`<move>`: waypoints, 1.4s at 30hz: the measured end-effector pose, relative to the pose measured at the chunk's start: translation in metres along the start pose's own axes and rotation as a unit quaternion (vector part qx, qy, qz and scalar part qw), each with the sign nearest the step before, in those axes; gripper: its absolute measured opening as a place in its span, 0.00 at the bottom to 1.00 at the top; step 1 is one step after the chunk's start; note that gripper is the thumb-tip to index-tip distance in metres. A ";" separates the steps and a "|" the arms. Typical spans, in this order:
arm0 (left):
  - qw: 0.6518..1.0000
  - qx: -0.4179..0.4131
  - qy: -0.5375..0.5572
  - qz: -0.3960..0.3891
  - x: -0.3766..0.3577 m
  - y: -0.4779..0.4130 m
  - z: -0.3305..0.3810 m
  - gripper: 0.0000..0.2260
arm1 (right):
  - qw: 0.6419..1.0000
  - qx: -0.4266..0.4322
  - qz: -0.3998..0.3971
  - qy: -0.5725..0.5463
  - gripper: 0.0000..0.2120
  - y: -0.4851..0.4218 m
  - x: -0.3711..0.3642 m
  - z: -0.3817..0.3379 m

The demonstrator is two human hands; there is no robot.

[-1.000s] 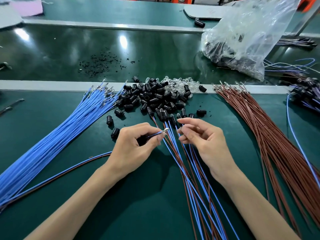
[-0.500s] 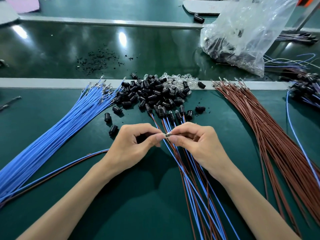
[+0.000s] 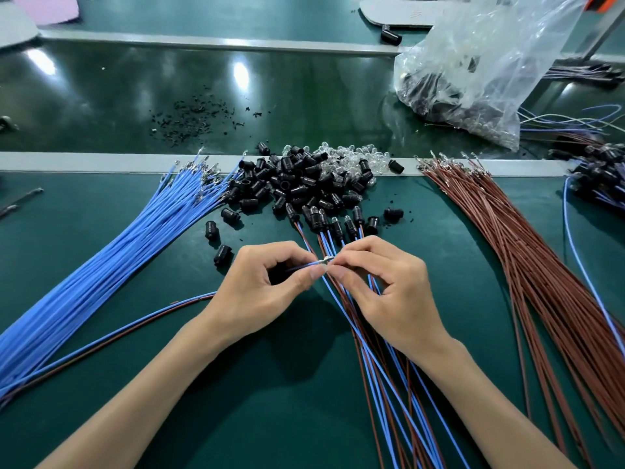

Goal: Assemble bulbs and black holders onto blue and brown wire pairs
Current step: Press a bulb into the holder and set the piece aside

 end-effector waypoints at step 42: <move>0.999 -0.024 -0.034 -0.006 0.000 0.000 -0.001 0.06 | 0.942 -0.188 -0.049 -0.273 0.05 -0.002 0.001 0.015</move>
Point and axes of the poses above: each hand's wrist, its own y-axis away from the middle knuckle, its own x-axis out of the back of the hand, z = x × y, the point moved 3 cm from there along -y, towards the middle knuckle, and after that the axes turned 8 degrees about -y, right-handed, at the moved point
